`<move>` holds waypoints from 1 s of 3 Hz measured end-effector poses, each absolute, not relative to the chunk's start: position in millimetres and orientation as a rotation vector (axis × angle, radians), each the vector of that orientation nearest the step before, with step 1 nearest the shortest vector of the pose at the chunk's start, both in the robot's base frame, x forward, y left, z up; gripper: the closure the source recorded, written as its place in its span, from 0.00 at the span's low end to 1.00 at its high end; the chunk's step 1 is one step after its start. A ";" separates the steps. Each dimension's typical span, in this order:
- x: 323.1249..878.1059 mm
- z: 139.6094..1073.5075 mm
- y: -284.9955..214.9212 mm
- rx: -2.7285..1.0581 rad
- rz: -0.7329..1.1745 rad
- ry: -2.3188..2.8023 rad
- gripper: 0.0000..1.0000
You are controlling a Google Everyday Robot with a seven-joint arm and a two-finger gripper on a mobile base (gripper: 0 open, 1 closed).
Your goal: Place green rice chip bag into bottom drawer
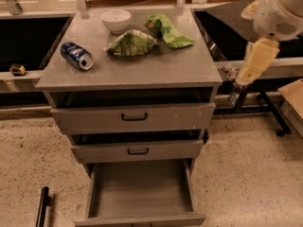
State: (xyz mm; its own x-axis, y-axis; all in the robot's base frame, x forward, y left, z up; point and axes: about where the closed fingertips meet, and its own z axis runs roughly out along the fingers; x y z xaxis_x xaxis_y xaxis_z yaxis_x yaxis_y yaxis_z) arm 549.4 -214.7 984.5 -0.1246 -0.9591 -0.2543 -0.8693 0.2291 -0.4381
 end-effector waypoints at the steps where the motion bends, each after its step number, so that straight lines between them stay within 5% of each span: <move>1: 567.9 994.9 -210.9 -1.624 -0.291 1.970 0.00; 3: 572.2 995.4 -198.9 -1.655 -0.251 1.935 0.00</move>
Offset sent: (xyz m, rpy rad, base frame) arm 0.0187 0.0036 0.0101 0.0196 -0.0795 -0.0025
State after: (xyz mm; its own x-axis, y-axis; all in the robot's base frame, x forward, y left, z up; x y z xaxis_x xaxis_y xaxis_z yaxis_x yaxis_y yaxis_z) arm 572.2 -198.9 995.4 -0.0673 -0.9517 -0.2996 -0.8435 0.2146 -0.4923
